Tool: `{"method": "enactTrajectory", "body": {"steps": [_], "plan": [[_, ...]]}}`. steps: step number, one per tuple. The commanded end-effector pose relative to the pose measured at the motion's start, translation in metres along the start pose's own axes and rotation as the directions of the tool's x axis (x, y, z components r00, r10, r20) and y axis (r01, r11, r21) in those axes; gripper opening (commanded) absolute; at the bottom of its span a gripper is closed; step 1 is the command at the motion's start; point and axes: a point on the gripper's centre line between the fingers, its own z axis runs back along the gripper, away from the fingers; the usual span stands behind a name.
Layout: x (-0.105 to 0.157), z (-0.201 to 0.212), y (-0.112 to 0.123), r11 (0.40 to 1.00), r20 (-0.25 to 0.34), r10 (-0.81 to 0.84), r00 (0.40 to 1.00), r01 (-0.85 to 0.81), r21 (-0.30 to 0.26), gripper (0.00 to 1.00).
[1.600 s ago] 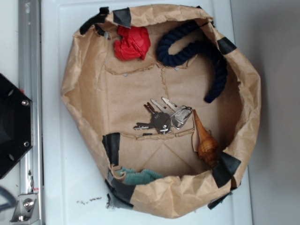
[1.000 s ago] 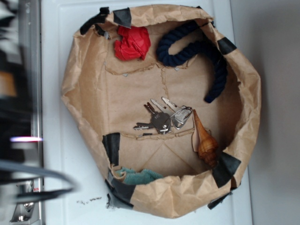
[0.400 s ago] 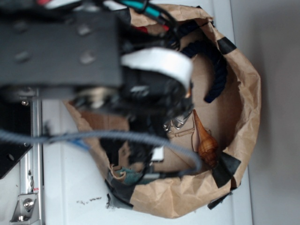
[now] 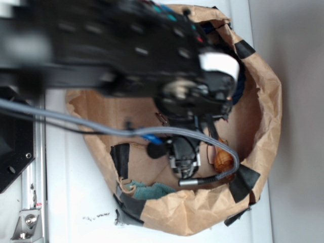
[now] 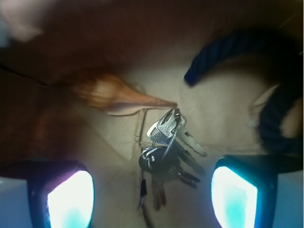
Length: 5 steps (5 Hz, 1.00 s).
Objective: Grab the silver keys.
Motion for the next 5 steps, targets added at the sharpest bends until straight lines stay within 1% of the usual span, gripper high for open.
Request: {"method": "enactTrajectory", "body": {"steps": [1,4,5], "plan": [[0.0045,-0.0031,0.0120,0.999,0.028,0.050,0.998,-0.050,-0.002,1.00],[0.0045,-0.0031,0.0120,0.999,0.028,0.050,0.998,-0.050,-0.002,1.00],[0.0068,-0.0096,0.0191,0.986,0.090,0.125,0.988,-0.114,-0.122,1.00]]}}
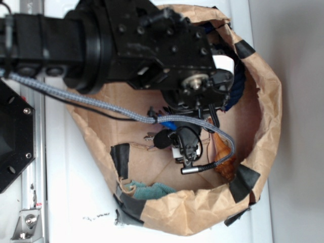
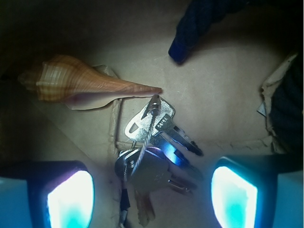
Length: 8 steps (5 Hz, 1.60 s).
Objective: Grab the silver keys.
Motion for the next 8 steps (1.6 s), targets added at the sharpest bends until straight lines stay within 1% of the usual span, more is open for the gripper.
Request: {"method": "enactTrajectory", "body": {"steps": [1,3,4,5,7,8], "plan": [[0.022,-0.003,0.007,0.994,0.174,0.067,0.982,-0.050,-0.097,1.00],[0.020,-0.005,0.005,0.993,0.170,0.082,0.982,-0.067,-0.096,1.00],[0.021,-0.006,0.008,0.992,0.168,0.104,0.980,-0.089,-0.091,1.00],[0.016,-0.008,0.007,0.992,0.173,0.105,0.979,-0.093,-0.081,0.00],[0.008,-0.009,0.006,0.995,0.173,0.083,0.981,-0.071,-0.075,0.00],[0.006,-0.011,0.005,0.996,0.177,0.070,0.982,-0.059,-0.064,0.00]]}}
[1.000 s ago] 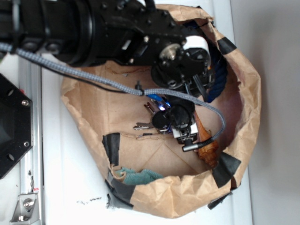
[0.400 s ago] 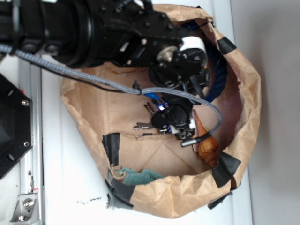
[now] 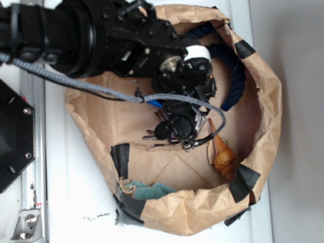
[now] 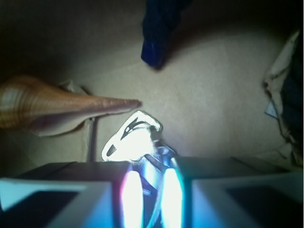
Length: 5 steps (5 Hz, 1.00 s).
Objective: Grab the silver keys.
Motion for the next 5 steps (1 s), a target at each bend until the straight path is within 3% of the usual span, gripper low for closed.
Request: {"method": "enactTrajectory", "body": {"steps": [1,3,4,5], "plan": [[0.006,0.013,-0.012,0.999,0.059,-0.049,0.997,0.049,0.011,0.00],[0.005,0.025,-0.012,0.997,0.065,-0.057,0.996,0.054,0.053,0.00],[0.007,0.077,-0.011,1.000,0.147,-0.020,0.989,0.019,0.009,0.00],[0.015,0.128,-0.001,0.991,0.200,0.026,0.980,0.001,-0.131,0.00]]}}
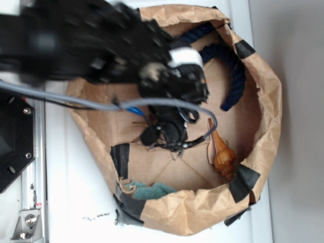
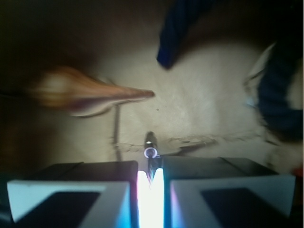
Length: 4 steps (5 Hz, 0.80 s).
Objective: Grab the silver keys.
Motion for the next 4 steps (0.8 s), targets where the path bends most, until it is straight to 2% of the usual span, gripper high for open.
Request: {"method": "enactTrajectory", "body": {"steps": [1,4], "plan": [[0.028,0.094,0.017,0.985,0.136,0.078,0.988,-0.055,-0.163,0.00],[0.023,0.080,0.007,0.997,0.120,0.023,0.992,-0.015,-0.074,0.00]]}}
